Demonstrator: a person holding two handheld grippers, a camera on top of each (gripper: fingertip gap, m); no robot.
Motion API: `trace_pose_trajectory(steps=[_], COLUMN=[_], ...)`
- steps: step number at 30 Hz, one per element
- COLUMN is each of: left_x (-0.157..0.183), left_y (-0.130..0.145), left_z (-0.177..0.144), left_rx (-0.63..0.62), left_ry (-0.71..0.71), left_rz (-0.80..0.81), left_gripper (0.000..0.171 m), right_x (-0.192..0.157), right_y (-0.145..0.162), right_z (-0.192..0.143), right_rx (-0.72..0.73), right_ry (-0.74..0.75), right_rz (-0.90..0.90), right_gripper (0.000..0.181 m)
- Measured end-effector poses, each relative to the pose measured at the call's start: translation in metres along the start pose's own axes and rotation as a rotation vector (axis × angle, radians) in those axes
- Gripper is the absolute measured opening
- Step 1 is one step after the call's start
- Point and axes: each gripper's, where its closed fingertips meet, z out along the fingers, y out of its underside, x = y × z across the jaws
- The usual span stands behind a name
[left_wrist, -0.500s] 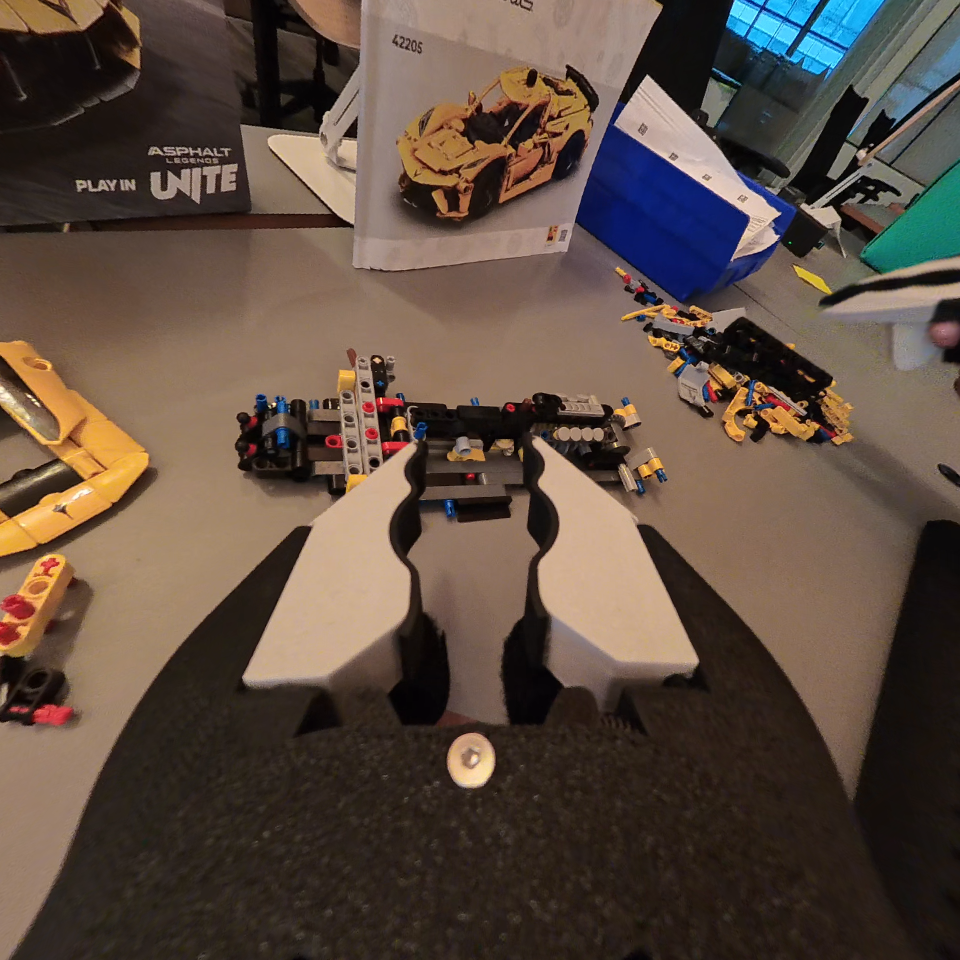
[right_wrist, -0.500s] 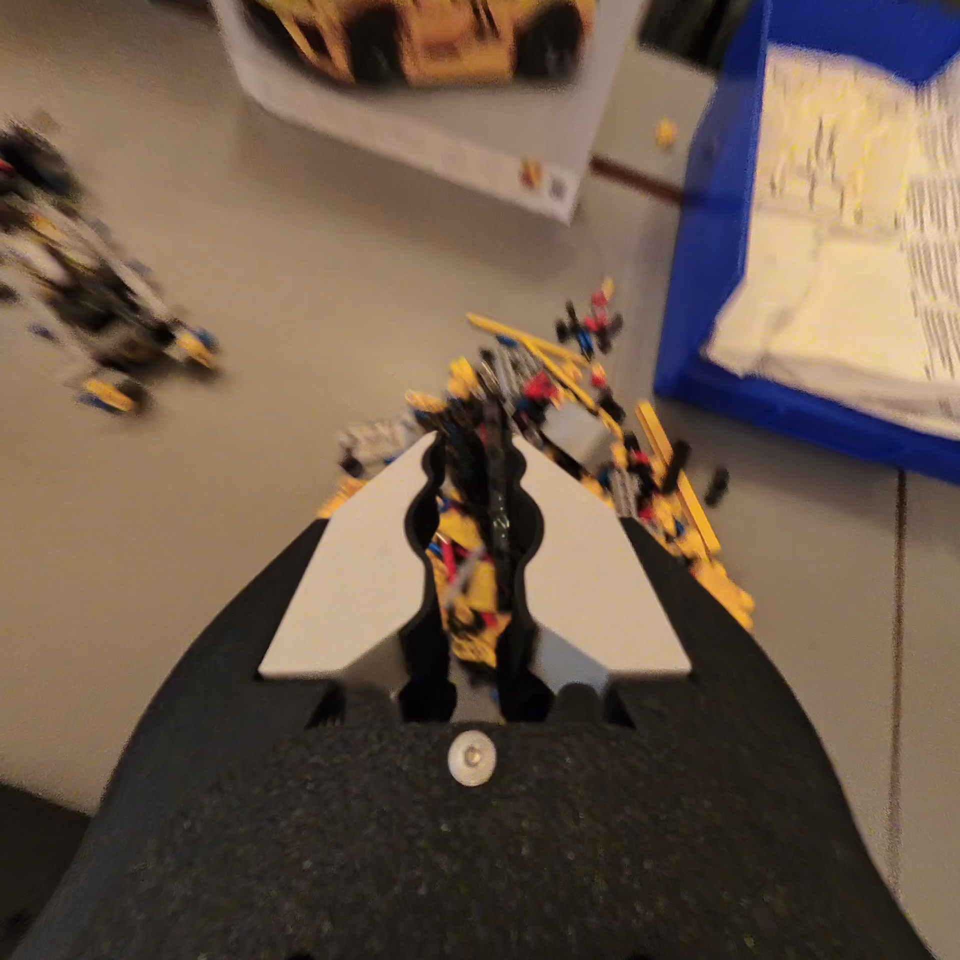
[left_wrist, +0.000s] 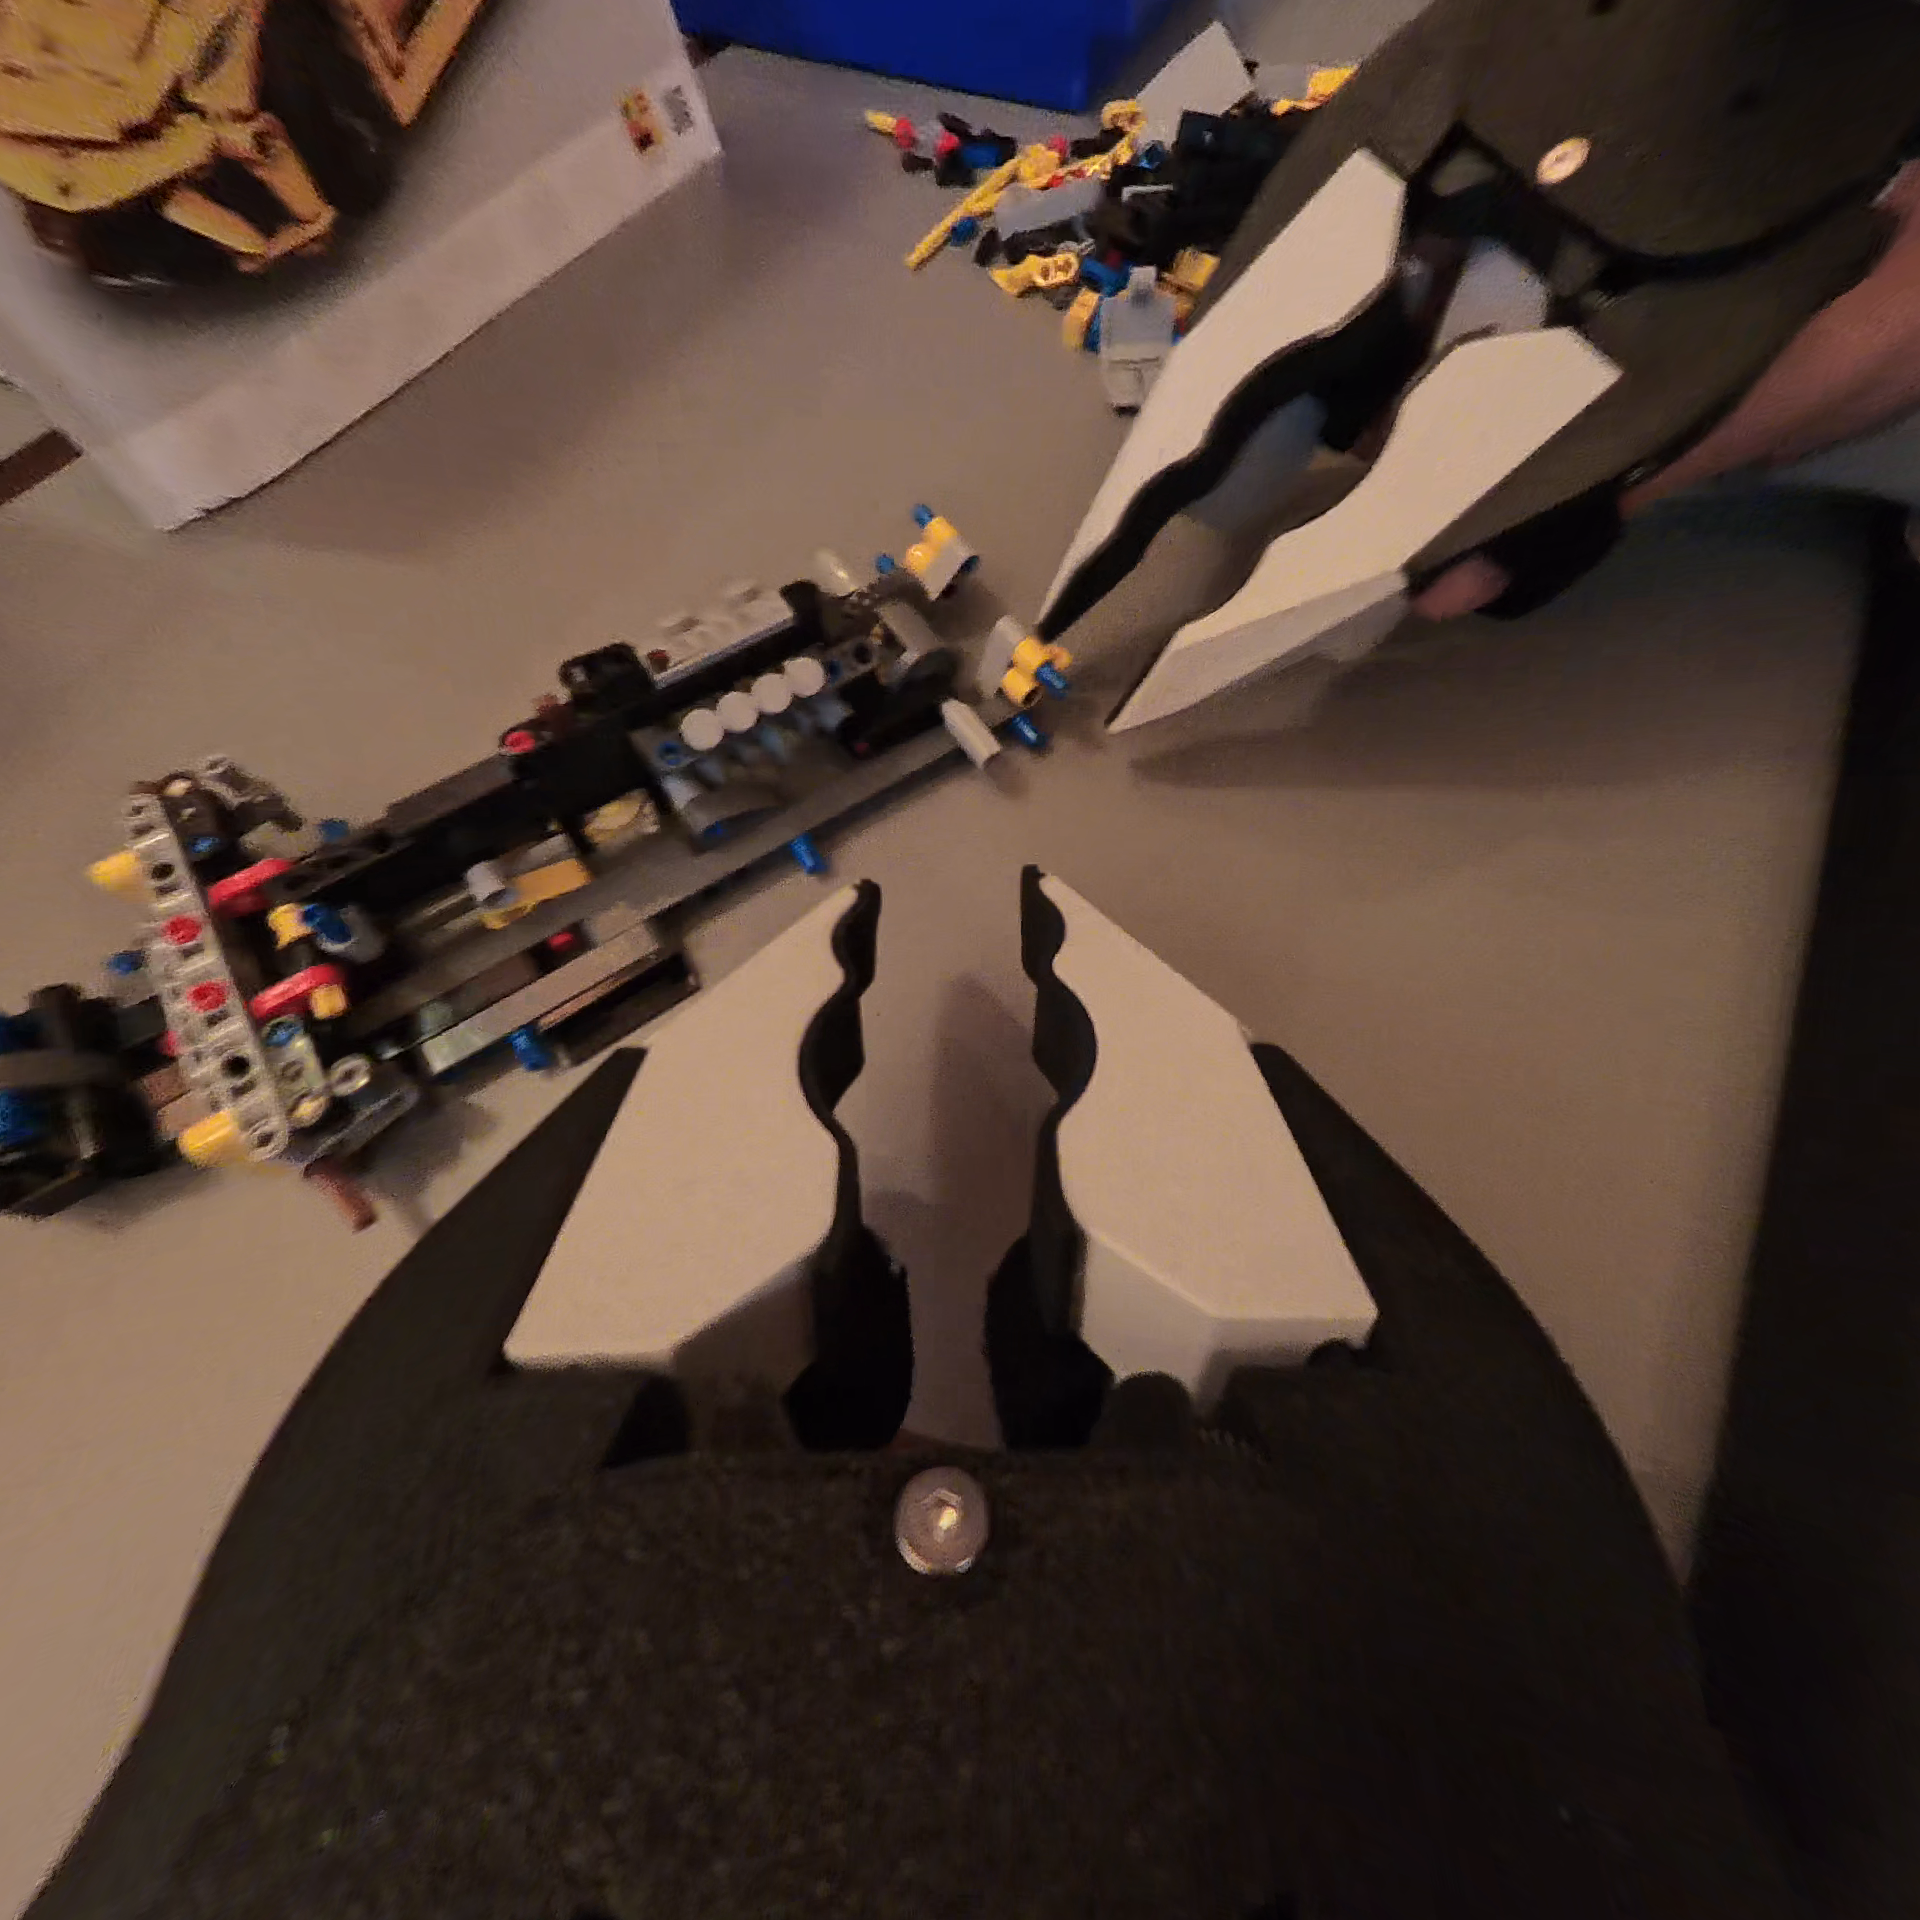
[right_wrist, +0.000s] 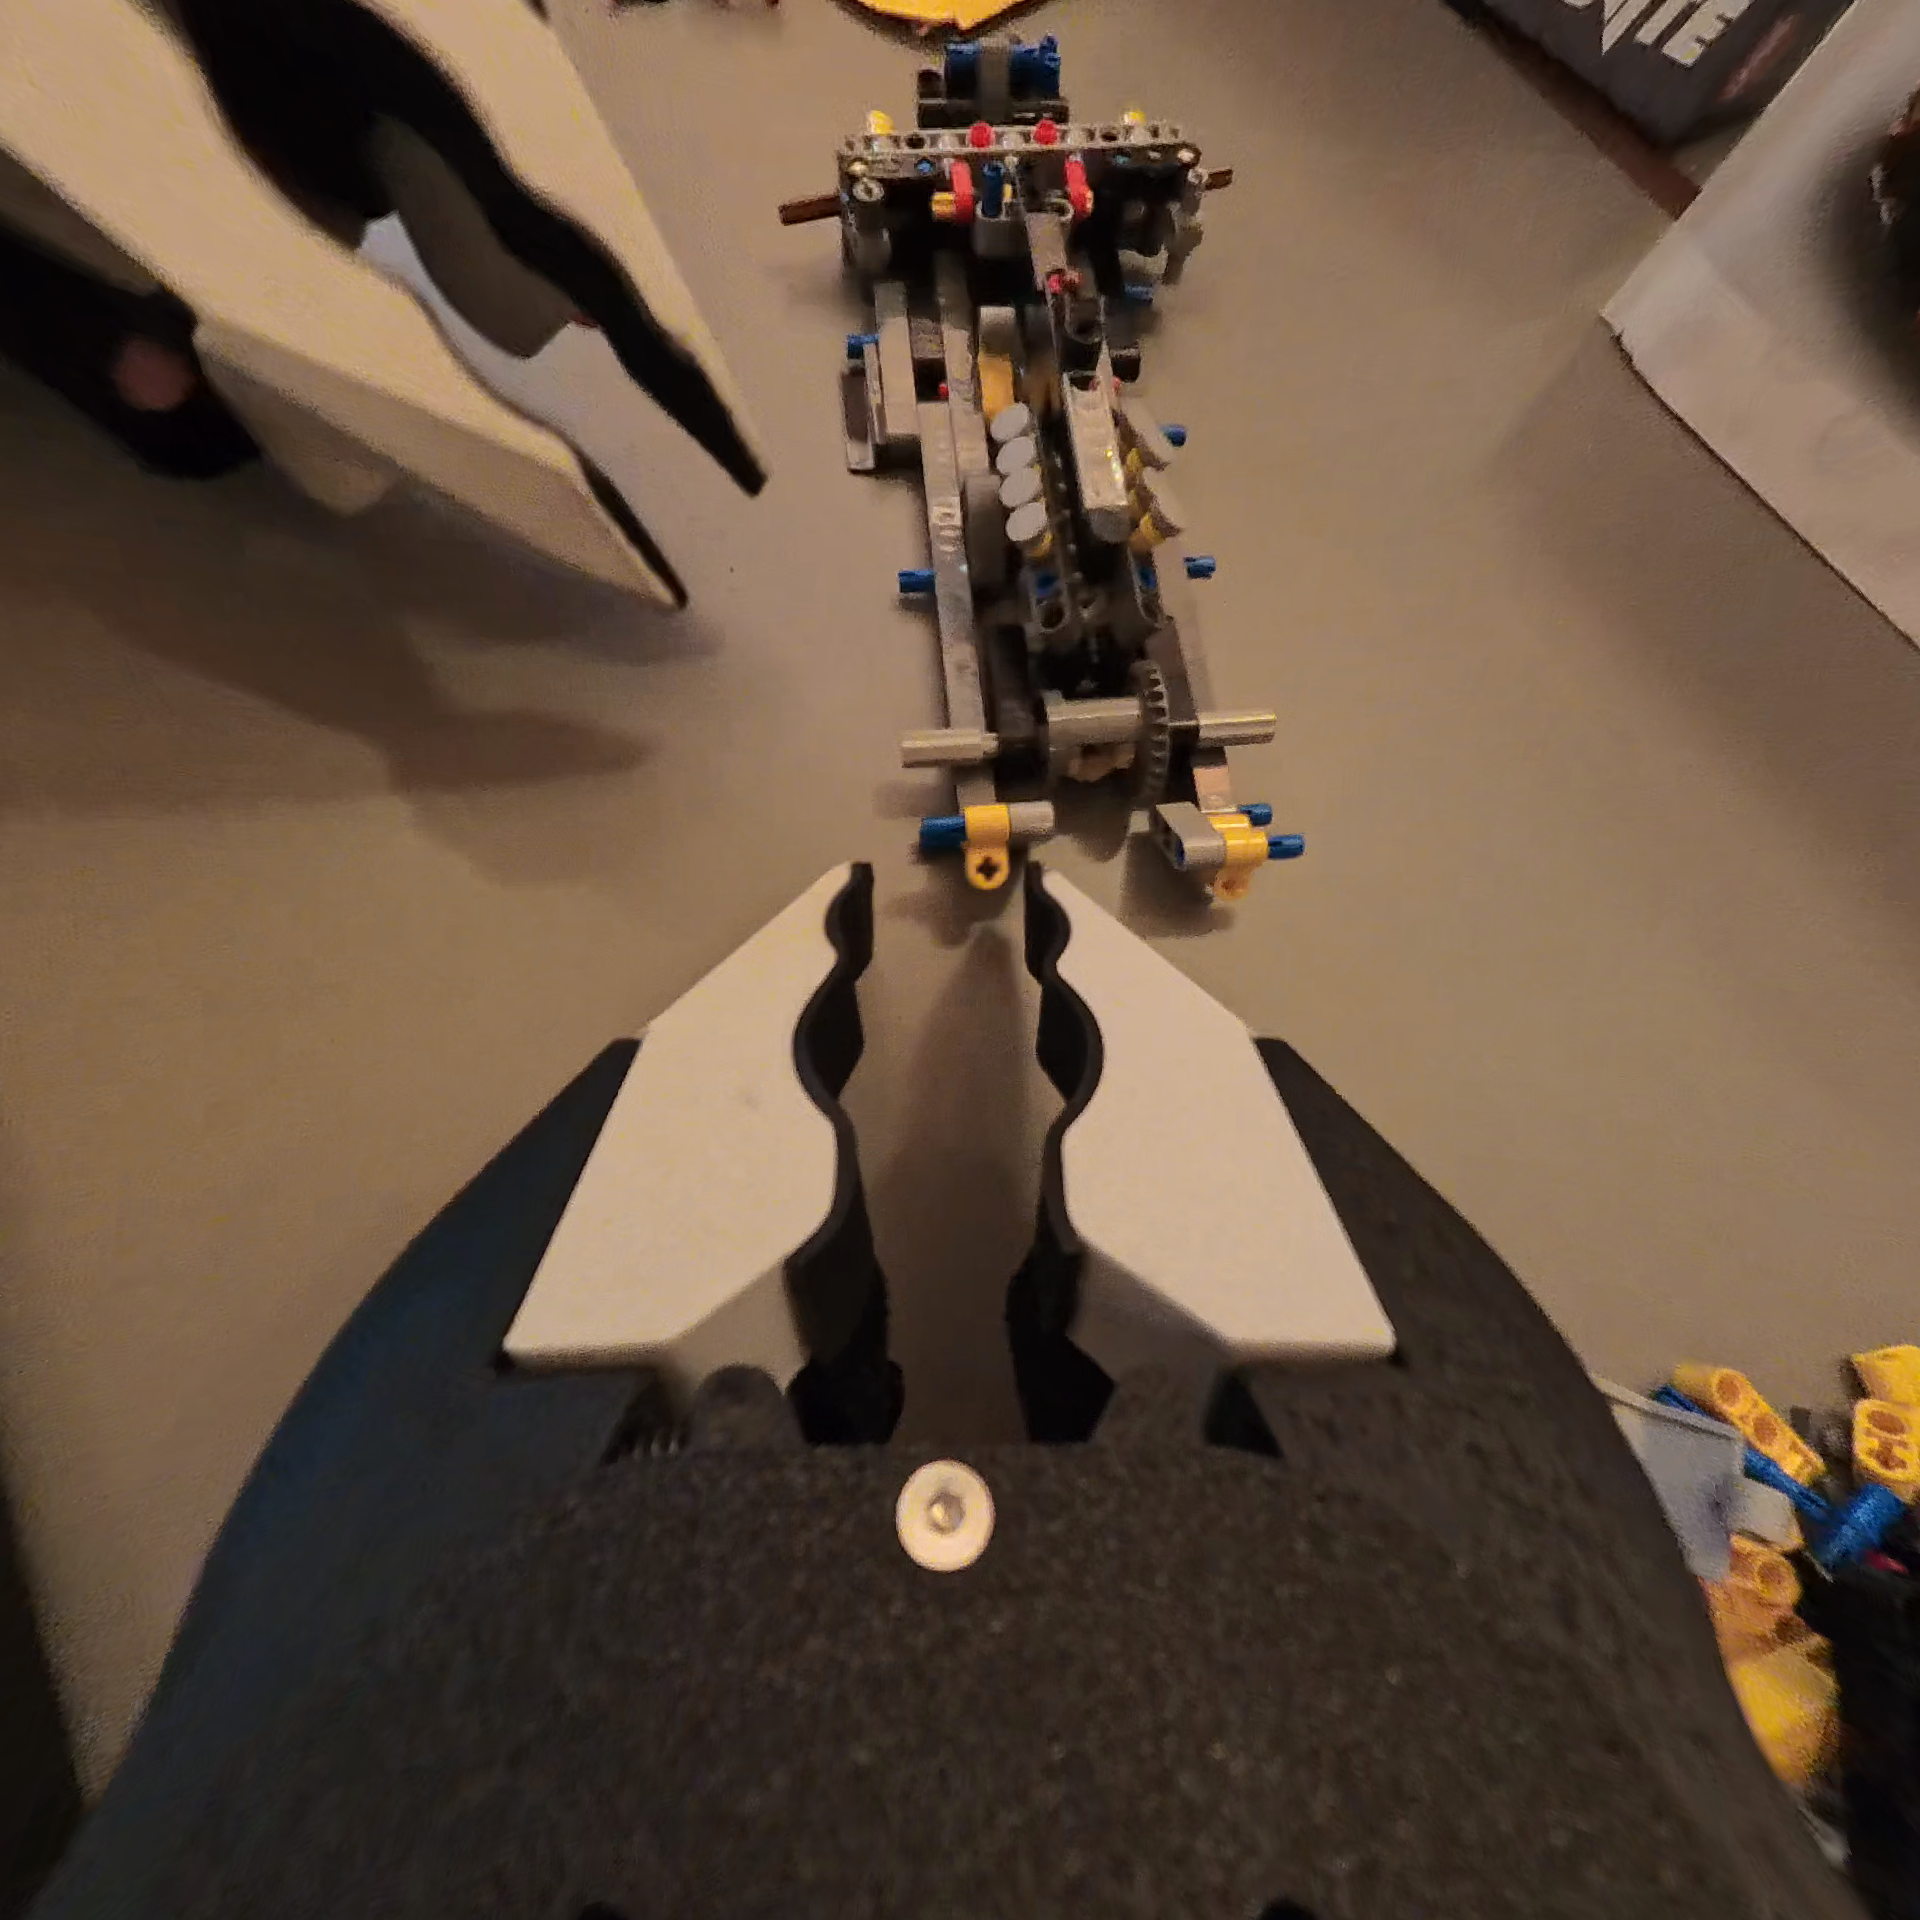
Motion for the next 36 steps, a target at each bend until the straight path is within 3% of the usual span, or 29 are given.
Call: trace_pose_trajectory(steps=[5,9,13,15,21,29,30,36], left_x=[-0.004,0.002,0.004,0.004,0.003,0.002,0.003,0.002], left_y=[0.000,-0.002,-0.003,-0.002,-0.002,-0.002,-0.001,-0.001], left_z=[0.018,0.035,0.051,0.053,0.056,0.057,0.057,0.058], left_rx=[-0.034,-0.070,-0.122,-0.132,-0.135,-0.145,-0.146,-0.151], left_ry=[-0.049,-0.017,0.013,0.010,-0.026,0.017,0.025,0.046], left_rz=[0.093,0.146,0.153,0.177,0.186,0.123,0.116,0.082], left_gripper=[0.027,0.026,0.024,0.010,0.009,0.008,0.007,0.007], right_x=[-0.002,0.004,0.001,0.002,0.004,0.005,0.003,0.003], right_y=[0.001,-0.001,-0.004,-0.003,-0.003,-0.002,-0.003,-0.003], right_z=[0.011,0.012,0.011,0.011,0.013,0.013,0.013,0.014], right_rx=[-0.038,-0.025,-0.014,-0.019,-0.024,-0.031,-0.031,-0.018], right_ry=[-0.092,-0.103,-0.133,-0.115,-0.108,-0.050,-0.058,-0.055], right_rz=[0.132,0.226,0.244,0.238,0.308,0.092,0.071,0.052], right_gripper=[0.031,0.021,0.027,0.021,0.016,0.013,0.005,0.006])
